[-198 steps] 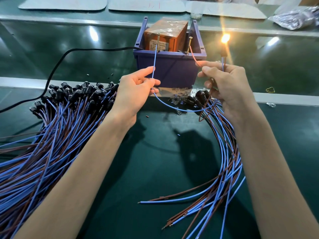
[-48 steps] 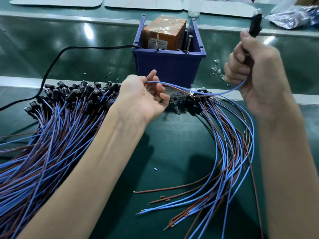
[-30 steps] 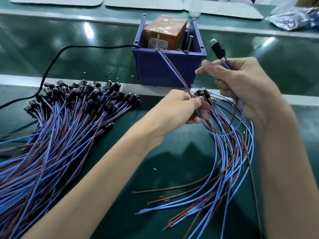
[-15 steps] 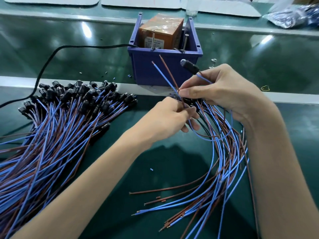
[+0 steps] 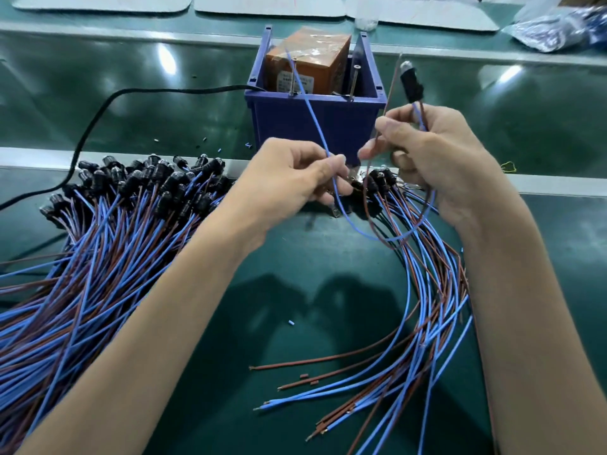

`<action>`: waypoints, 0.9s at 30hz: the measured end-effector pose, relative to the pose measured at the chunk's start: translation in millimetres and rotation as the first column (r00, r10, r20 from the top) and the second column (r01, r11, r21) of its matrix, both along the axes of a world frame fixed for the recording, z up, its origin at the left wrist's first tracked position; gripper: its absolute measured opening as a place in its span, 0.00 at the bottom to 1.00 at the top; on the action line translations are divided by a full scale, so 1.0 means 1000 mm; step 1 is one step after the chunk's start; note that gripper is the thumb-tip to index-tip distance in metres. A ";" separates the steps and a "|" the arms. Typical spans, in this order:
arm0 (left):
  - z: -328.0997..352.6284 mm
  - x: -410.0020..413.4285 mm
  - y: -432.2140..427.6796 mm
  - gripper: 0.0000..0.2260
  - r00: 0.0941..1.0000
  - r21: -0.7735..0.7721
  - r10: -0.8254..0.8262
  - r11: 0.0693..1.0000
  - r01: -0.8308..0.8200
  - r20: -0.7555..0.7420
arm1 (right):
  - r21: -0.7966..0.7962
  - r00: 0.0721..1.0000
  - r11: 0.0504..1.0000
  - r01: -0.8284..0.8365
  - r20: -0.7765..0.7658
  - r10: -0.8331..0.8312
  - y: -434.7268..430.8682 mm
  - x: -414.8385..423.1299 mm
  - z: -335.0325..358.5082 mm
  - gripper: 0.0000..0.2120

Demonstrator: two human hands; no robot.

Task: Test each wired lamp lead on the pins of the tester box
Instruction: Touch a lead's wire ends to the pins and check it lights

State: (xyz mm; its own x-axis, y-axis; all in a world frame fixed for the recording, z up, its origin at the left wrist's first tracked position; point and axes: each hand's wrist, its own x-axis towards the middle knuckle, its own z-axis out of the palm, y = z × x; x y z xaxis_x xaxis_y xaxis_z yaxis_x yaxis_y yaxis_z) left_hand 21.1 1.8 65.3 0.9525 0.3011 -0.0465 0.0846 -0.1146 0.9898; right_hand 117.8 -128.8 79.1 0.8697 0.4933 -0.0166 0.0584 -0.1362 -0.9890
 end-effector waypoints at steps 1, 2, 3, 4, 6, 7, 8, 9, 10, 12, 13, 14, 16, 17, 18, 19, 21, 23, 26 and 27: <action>0.002 0.001 0.003 0.05 1.000 0.016 0.020 1.000 -0.020 -0.004 | 0.004 0.999 0.999 0.032 0.008 -0.032 0.000 0.002 -0.001 0.08; 0.003 0.003 0.006 0.03 0.999 0.036 0.033 0.999 -0.033 -0.012 | 0.014 0.998 0.998 0.061 0.007 -0.061 0.000 0.003 -0.003 0.08; 0.004 0.004 0.009 0.02 0.999 0.060 0.041 0.997 -0.039 -0.027 | 0.024 0.996 0.996 0.086 0.000 -0.086 0.000 0.005 -0.004 0.07; 0.005 0.006 0.012 0.04 0.998 0.088 0.046 0.995 -0.042 -0.044 | 0.034 0.994 0.994 0.107 -0.010 -0.107 0.000 0.006 -0.005 0.06; 0.005 0.007 0.016 0.07 0.996 0.138 0.051 0.990 -0.040 -0.077 | 0.042 0.990 0.989 0.140 -0.029 -0.139 0.001 0.007 -0.006 0.06; 0.005 0.008 0.018 0.08 0.995 0.163 0.058 0.986 -0.043 -0.086 | 0.040 0.988 0.987 0.154 -0.033 -0.153 0.001 0.008 -0.007 0.07; 0.005 0.008 0.020 0.08 0.994 0.186 0.067 0.981 -0.049 -0.091 | 0.036 0.986 0.986 0.164 -0.035 -0.163 0.002 0.008 -0.007 0.08; 0.006 0.009 0.023 0.08 0.992 0.206 0.077 0.977 -0.056 -0.096 | 0.033 0.985 0.985 0.172 -0.035 -0.171 0.002 0.008 -0.008 0.09; 0.007 0.010 0.025 0.08 0.991 0.226 0.086 0.972 -0.061 -0.100 | 0.030 0.984 0.984 0.178 -0.035 -0.177 0.003 0.008 -0.008 0.10; 0.010 0.011 0.031 0.08 0.990 0.252 0.102 0.965 -0.074 -0.100 | 0.024 0.982 0.982 0.186 -0.036 -0.185 0.003 0.008 -0.008 0.11; 0.012 0.012 0.033 0.08 0.988 0.259 0.116 0.962 -0.087 -0.098 | 0.019 0.981 0.982 0.189 -0.036 -0.188 0.003 0.008 -0.008 0.11; 0.013 0.012 0.035 0.07 0.987 0.263 0.132 0.959 -0.104 -0.091 | 0.014 0.981 0.981 0.194 -0.034 -0.193 0.004 0.009 -0.008 0.11; 0.011 0.013 0.038 0.08 0.983 0.263 0.168 0.954 -0.144 -0.073 | 0.004 0.979 0.979 0.204 -0.028 -0.204 0.005 0.009 -0.010 0.12; 0.009 0.012 0.039 0.10 0.980 0.269 0.184 0.950 -0.159 -0.070 | -0.001 0.978 0.978 0.209 -0.025 -0.209 0.006 0.009 -0.011 0.13; 0.006 0.012 0.039 0.13 0.978 0.284 0.193 0.944 -0.165 -0.074 | -0.004 0.977 0.977 0.213 -0.027 -0.213 0.007 0.009 -0.012 0.13; 0.004 0.012 0.040 0.14 0.978 0.303 0.193 0.939 -0.160 -0.082 | 0.000 0.976 0.977 0.213 -0.042 -0.213 0.008 0.010 -0.014 0.13; -0.001 0.012 0.041 0.13 0.979 0.332 0.192 0.930 -0.157 -0.073 | 0.027 0.975 0.978 0.207 -0.090 -0.204 0.010 0.011 -0.015 0.14; -0.002 0.014 0.043 0.11 0.976 0.338 0.217 0.921 -0.192 -0.035 | 0.038 0.975 0.978 0.204 -0.101 -0.200 0.011 0.012 -0.017 0.15; -0.004 0.015 0.042 0.10 0.964 0.365 0.265 0.896 -0.251 0.013 | 0.055 0.978 0.979 0.195 -0.084 -0.190 0.012 0.011 -0.020 0.13; -0.004 0.016 0.042 0.11 0.957 0.381 0.290 0.881 -0.279 0.031 | 0.066 0.979 0.979 0.192 -0.083 -0.186 0.012 0.011 -0.021 0.13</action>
